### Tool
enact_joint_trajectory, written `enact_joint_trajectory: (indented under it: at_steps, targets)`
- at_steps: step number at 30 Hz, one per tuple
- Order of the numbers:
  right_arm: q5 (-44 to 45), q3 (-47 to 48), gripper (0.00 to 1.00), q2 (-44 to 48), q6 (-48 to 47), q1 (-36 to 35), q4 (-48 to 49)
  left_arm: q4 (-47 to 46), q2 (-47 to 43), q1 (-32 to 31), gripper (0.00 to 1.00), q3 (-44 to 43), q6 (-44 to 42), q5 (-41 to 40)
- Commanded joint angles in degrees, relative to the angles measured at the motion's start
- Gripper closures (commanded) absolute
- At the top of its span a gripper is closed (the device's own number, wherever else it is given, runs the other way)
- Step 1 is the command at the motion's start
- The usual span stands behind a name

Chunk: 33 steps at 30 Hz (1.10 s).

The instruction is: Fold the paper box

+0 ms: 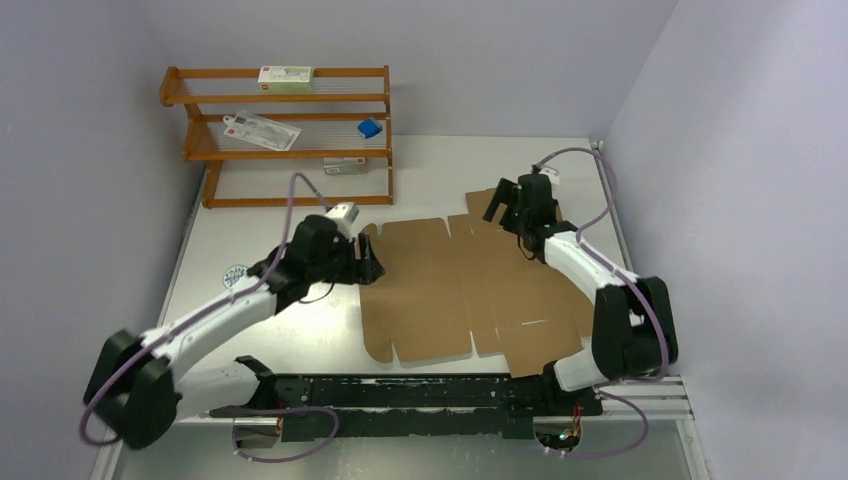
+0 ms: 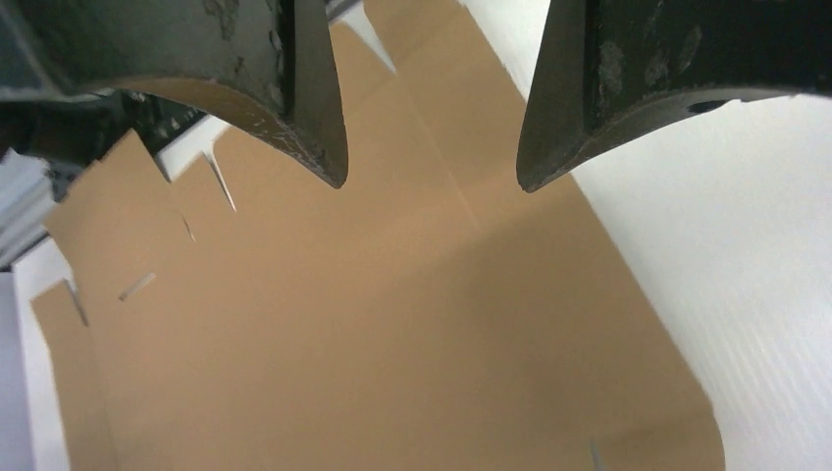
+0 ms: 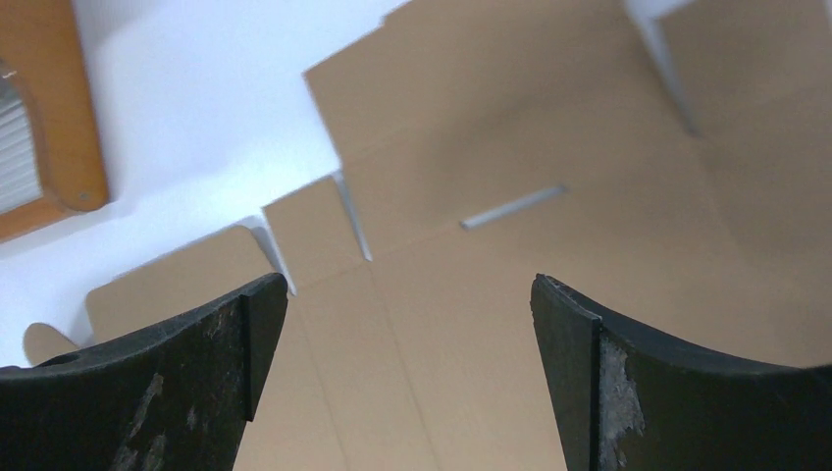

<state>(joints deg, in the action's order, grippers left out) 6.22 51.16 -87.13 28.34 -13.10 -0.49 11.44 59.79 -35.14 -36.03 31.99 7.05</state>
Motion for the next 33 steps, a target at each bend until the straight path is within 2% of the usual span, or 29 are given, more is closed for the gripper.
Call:
enact_joint_trajectory:
  at_steps: [1,5,8,13,20,33]
  targets:
    - [14.6,-3.3,0.00,6.9,2.8,0.7,-14.8,-4.0,11.7,-0.4,0.32,-8.8,-9.6,-1.7]
    - [21.6,-6.8,0.00,12.8,7.6,1.2,-22.9,-5.3,22.3,-0.4,0.31,-16.7,-12.6,-1.9]
    - [24.9,-10.0,0.00,16.5,9.9,2.5,-25.3,-5.5,29.3,-0.4,0.30,-21.2,-14.0,-1.2]
    - [22.7,-14.9,0.00,18.8,13.3,6.8,-23.6,-5.5,36.7,-0.5,0.29,-25.0,-14.8,1.1]
    - [16.8,-16.0,0.00,14.0,12.7,8.6,-15.6,-5.0,39.7,-1.2,0.27,-22.8,-15.4,1.8]
    - [5.0,-9.8,0.00,-1.9,10.1,8.5,-1.5,-7.7,35.9,-1.9,0.28,-11.9,-12.2,6.0]
